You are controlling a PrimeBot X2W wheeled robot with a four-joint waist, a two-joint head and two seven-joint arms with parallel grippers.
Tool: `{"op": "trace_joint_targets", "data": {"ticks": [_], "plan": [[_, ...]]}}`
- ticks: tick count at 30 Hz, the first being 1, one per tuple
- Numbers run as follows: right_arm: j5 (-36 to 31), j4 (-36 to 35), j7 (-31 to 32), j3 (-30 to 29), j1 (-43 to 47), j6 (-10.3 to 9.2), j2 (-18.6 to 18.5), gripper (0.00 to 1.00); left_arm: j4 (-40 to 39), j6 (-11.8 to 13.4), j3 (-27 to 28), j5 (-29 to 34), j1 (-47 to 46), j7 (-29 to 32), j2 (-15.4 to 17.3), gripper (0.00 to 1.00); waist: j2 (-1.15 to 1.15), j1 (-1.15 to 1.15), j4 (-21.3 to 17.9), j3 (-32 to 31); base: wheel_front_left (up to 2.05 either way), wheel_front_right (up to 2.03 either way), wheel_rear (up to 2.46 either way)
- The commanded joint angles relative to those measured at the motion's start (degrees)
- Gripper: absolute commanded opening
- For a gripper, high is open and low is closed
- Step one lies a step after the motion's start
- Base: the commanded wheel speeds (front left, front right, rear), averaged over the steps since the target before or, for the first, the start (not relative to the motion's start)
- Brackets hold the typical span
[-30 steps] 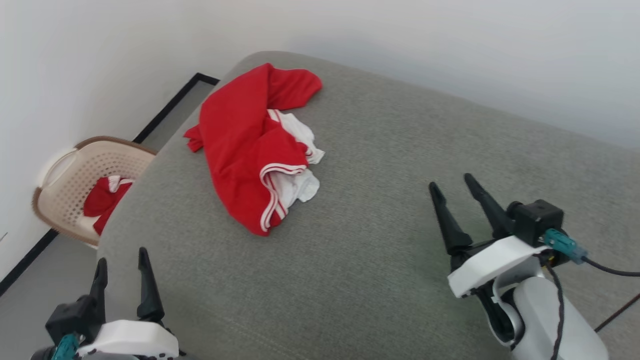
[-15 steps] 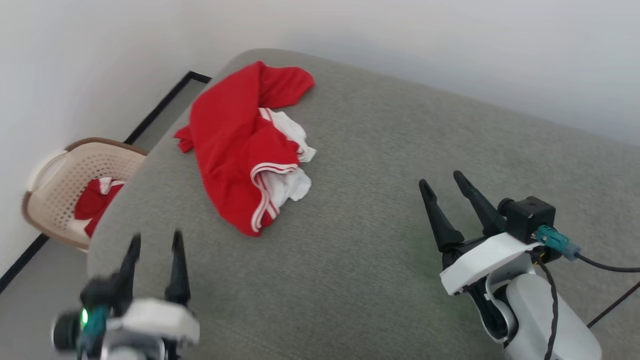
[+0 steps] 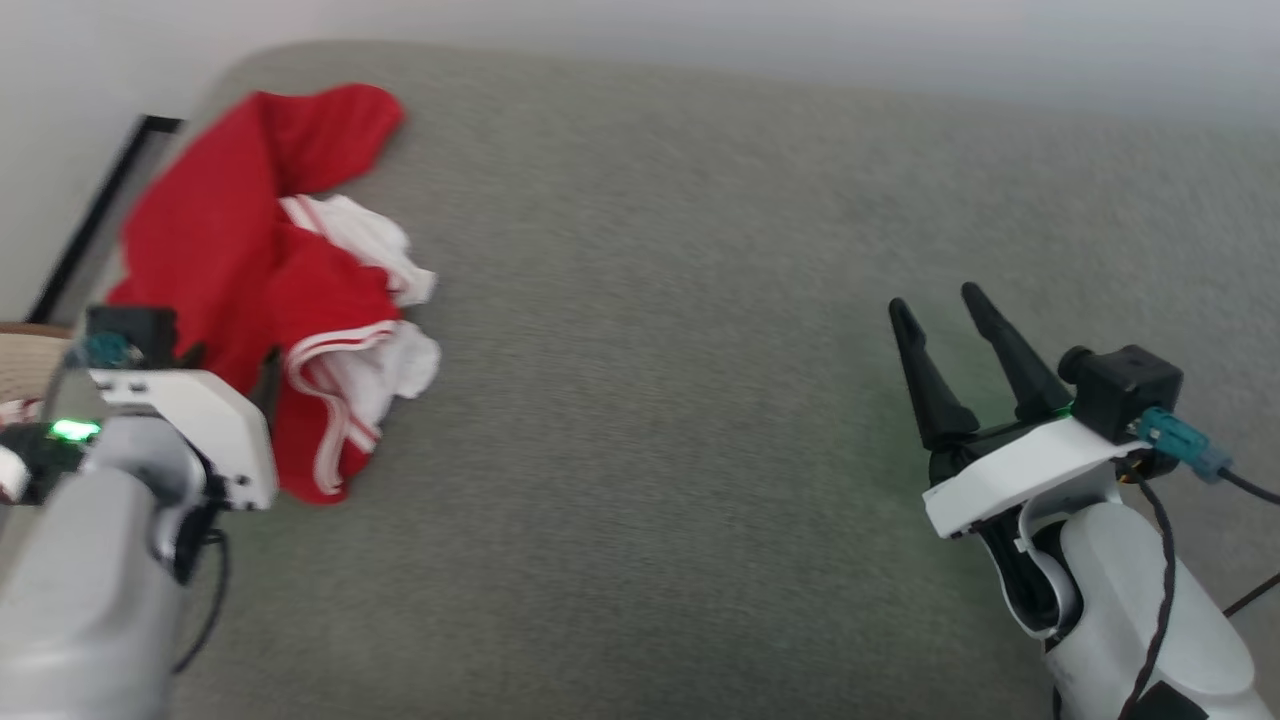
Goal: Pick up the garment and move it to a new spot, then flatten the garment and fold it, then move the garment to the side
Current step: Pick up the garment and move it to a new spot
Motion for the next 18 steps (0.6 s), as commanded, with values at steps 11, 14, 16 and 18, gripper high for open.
{"op": "trace_joint_targets", "data": {"ticks": [11,14,16,18], "plan": [[0.2,-1.9,-0.2,-1.2,-3.3,0.0,0.4,1.0,7.4,0.1,-7.9,-15.5,-7.8,16.1,13.4,1.0,0.0,0.0,-12.6,12.0,0.0,0.0,0.0],[0.3,-2.4,-0.2,-1.3,-4.3,0.0,0.8,1.0,10.6,0.1,-8.1,-17.6,-8.4,18.6,13.8,1.0,0.0,0.0,-13.9,13.5,0.0,0.0,0.0],[0.3,-2.6,-0.3,-1.2,-4.5,0.0,1.0,1.0,12.2,0.1,-8.4,-19.1,-8.4,20.6,12.9,0.96,0.0,0.0,-14.4,14.0,0.0,0.0,0.0],[0.3,-2.6,-0.2,-1.4,-4.6,0.0,1.2,1.0,12.7,0.1,-9.1,-20.8,-8.3,21.6,12.1,0.3,0.0,0.0,-14.7,14.2,0.0,0.0,0.0]]}}
